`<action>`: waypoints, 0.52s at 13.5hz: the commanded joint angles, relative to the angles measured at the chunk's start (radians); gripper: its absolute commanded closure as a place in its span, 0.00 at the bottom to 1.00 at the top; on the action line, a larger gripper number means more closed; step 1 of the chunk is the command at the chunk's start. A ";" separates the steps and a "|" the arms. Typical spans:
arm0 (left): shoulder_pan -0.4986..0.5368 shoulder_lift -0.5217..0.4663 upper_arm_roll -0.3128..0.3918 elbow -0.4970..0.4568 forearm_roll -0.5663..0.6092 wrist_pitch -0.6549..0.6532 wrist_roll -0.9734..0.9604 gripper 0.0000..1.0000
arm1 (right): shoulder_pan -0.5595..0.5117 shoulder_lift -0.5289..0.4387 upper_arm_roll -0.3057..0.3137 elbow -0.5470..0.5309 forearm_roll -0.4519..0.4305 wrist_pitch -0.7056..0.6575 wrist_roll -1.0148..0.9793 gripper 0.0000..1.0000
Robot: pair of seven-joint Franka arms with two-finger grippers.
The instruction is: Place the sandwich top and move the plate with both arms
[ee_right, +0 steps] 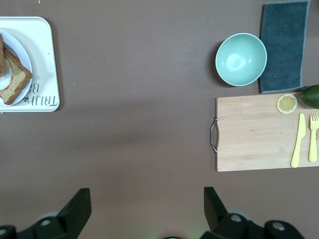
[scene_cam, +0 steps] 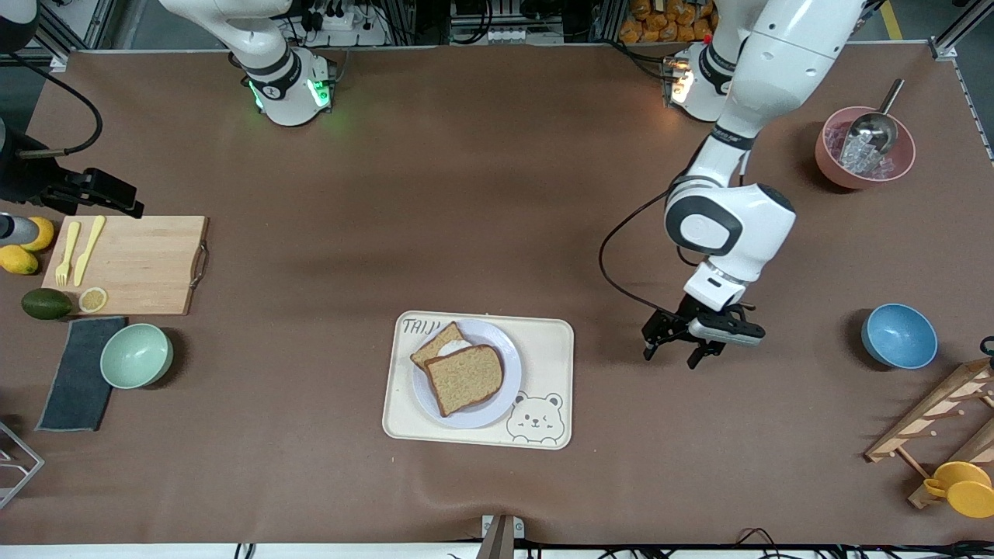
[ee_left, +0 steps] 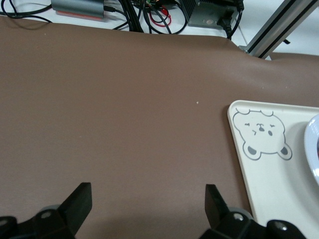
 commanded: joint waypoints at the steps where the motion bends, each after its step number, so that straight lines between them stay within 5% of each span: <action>1: 0.067 -0.072 -0.003 -0.082 0.161 -0.094 -0.044 0.00 | -0.012 0.005 0.010 0.012 -0.003 -0.013 -0.011 0.00; 7: 0.191 -0.133 0.009 -0.106 0.505 -0.292 -0.228 0.00 | -0.012 0.005 0.010 0.012 -0.003 -0.013 -0.011 0.00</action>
